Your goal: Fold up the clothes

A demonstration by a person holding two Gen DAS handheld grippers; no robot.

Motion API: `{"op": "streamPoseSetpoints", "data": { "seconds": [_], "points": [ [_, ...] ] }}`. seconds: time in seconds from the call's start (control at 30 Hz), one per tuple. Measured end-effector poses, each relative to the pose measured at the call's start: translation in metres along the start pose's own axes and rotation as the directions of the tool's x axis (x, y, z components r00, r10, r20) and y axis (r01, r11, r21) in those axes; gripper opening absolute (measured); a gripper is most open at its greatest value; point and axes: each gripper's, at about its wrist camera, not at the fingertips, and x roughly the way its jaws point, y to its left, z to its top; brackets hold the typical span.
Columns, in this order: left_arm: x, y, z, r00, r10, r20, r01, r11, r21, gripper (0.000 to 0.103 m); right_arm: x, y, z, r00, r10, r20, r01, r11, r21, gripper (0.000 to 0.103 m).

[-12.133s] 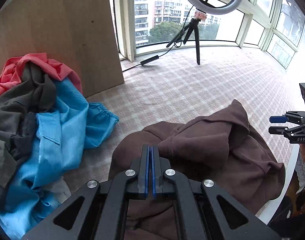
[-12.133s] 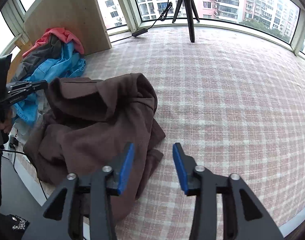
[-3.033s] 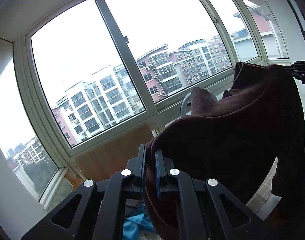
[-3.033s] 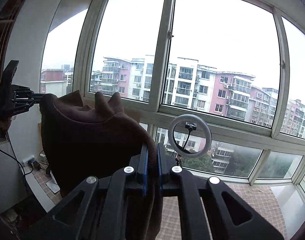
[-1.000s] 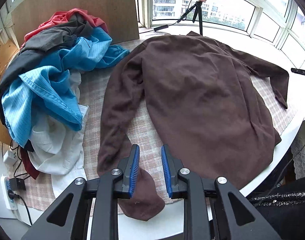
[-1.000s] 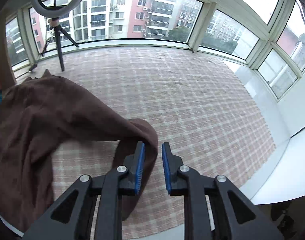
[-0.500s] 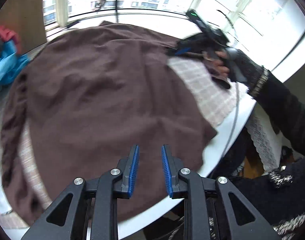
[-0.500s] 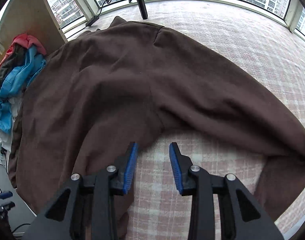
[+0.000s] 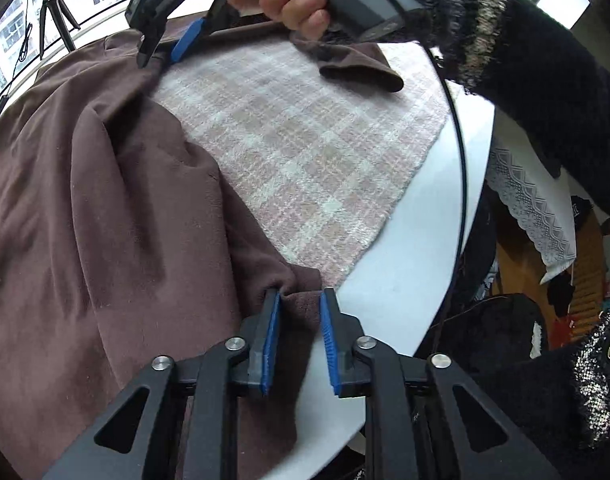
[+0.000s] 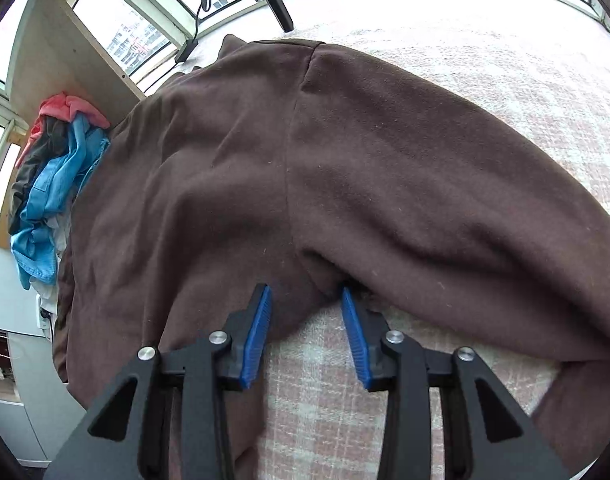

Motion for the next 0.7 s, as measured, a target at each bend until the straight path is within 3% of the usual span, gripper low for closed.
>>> {"op": "streamPoseSetpoints", "data": {
  "seconds": [0.17, 0.37, 0.47, 0.53, 0.7],
  "points": [
    [-0.013, 0.005, 0.004, 0.999, 0.016, 0.039, -0.014, 0.999, -0.039, 0.011, -0.023, -0.010, -0.010, 0.999, 0.002, 0.036, -0.002, 1.000, 0.009, 0.036],
    [-0.053, 0.003, 0.007, 0.992, -0.034, 0.119, 0.042, 0.997, -0.069, 0.011, 0.006, -0.008, -0.001, 0.996, 0.074, -0.043, -0.073, 0.997, 0.032, 0.036],
    [-0.067, -0.001, 0.011, 0.990, -0.024, 0.139, 0.033, 0.997, -0.066, 0.011, 0.007, -0.008, 0.011, 0.994, 0.100, 0.036, -0.102, 0.993, 0.051, 0.036],
    [-0.072, -0.005, 0.015, 0.989, -0.032, 0.142, 0.040, 0.998, -0.052, 0.011, -0.002, -0.007, 0.018, 0.991, 0.100, 0.083, -0.105, 0.993, 0.049, 0.008],
    [-0.075, -0.035, 0.028, 0.989, -0.090, 0.118, 0.083, 0.995, 0.063, 0.011, -0.054, -0.001, 0.027, 0.981, 0.086, 0.176, -0.085, 0.996, -0.013, 0.006]
  ]
}}
